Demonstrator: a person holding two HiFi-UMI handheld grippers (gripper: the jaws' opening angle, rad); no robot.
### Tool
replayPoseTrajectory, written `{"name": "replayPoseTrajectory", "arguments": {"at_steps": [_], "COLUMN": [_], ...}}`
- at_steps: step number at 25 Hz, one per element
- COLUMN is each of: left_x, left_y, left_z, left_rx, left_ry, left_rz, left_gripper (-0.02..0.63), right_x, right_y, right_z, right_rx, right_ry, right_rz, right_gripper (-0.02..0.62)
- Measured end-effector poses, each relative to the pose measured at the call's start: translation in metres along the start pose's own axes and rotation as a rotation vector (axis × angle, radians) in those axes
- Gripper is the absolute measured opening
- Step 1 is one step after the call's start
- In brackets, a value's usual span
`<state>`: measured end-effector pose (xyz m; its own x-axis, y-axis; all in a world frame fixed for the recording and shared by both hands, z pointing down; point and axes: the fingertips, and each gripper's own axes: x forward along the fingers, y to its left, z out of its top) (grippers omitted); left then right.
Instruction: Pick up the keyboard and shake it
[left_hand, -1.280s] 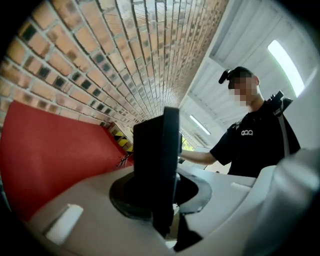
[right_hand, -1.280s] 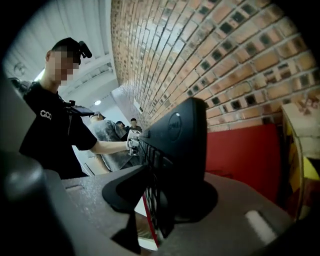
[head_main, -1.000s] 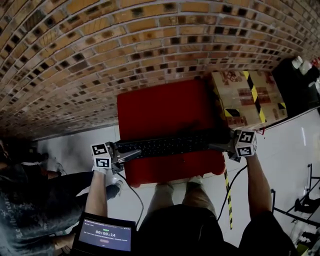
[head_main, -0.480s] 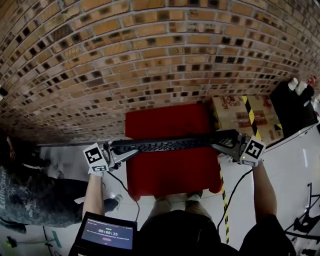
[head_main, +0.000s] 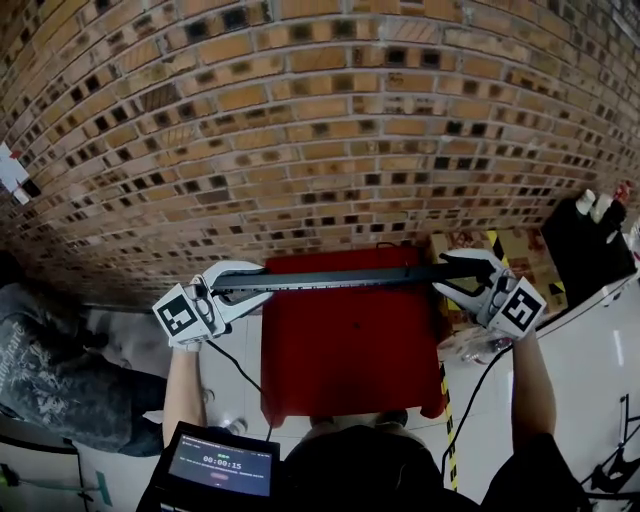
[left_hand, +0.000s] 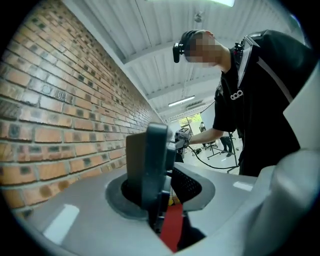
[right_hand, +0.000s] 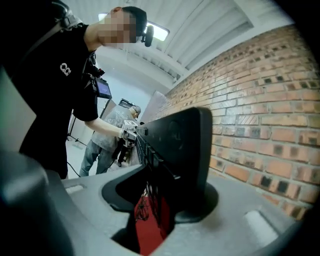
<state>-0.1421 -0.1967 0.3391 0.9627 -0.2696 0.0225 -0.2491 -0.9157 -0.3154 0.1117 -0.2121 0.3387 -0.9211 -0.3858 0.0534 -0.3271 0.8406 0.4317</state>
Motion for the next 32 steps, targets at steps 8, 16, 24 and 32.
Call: {"name": "replayPoseTrajectory", "arguments": {"at_steps": [8,16,24,32], "left_x": [-0.001,-0.021,-0.036,-0.062], "left_y": [0.003,0.011,0.015,0.010], "left_z": [0.017,0.002,-0.003,0.031], "left_rx": [0.168,0.127,0.061,0.214], "left_ry": [0.052,0.039,0.010,-0.024], "left_rz": [0.075,0.151,0.175,0.288], "left_gripper": [0.161,0.181,0.190,0.212], "right_x": [-0.006,0.017,0.034,0.035], "right_y": [-0.011,-0.011,-0.004,0.002], "right_z": [0.028,0.026,0.033,0.076], "right_rx": [-0.093,-0.103,-0.106,-0.247], "right_ry": [-0.048,-0.007,-0.009,0.003], "right_rz": [-0.067,-0.022,0.000,-0.027], "right_gripper": [0.167,0.169,0.167,0.164]}}
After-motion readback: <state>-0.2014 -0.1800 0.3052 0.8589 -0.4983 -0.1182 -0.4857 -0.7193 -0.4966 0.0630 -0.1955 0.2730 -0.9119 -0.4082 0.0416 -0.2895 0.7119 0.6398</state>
